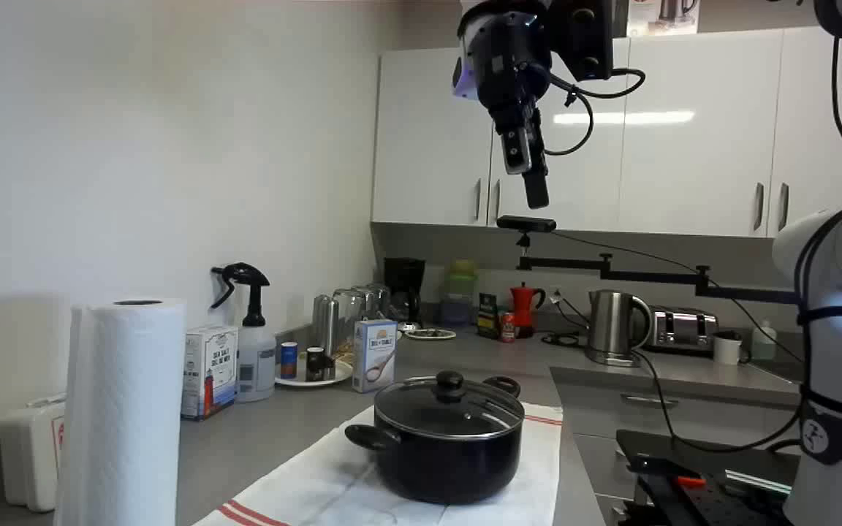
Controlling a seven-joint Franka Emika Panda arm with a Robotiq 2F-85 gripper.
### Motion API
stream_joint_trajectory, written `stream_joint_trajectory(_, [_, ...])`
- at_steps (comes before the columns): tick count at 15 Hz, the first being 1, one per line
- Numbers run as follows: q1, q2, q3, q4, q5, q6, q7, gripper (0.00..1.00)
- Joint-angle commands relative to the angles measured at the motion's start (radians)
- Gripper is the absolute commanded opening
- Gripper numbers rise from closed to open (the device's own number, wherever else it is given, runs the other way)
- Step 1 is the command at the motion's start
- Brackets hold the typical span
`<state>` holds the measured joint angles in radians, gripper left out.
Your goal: Remove the lid from the pot
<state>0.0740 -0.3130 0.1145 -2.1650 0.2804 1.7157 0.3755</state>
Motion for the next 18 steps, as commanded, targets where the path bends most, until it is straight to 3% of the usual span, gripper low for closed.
stream_joint_trajectory(1, [-0.006, 0.0, 0.005, 0.002, 0.001, -0.002, -0.001, 1.0])
stream_joint_trajectory(11, [-0.016, 0.01, 0.001, -0.003, -0.01, 0.013, 0.003, 1.0])
stream_joint_trajectory(18, [-0.079, 0.068, -0.027, -0.066, -0.057, 0.14, 0.041, 1.0])
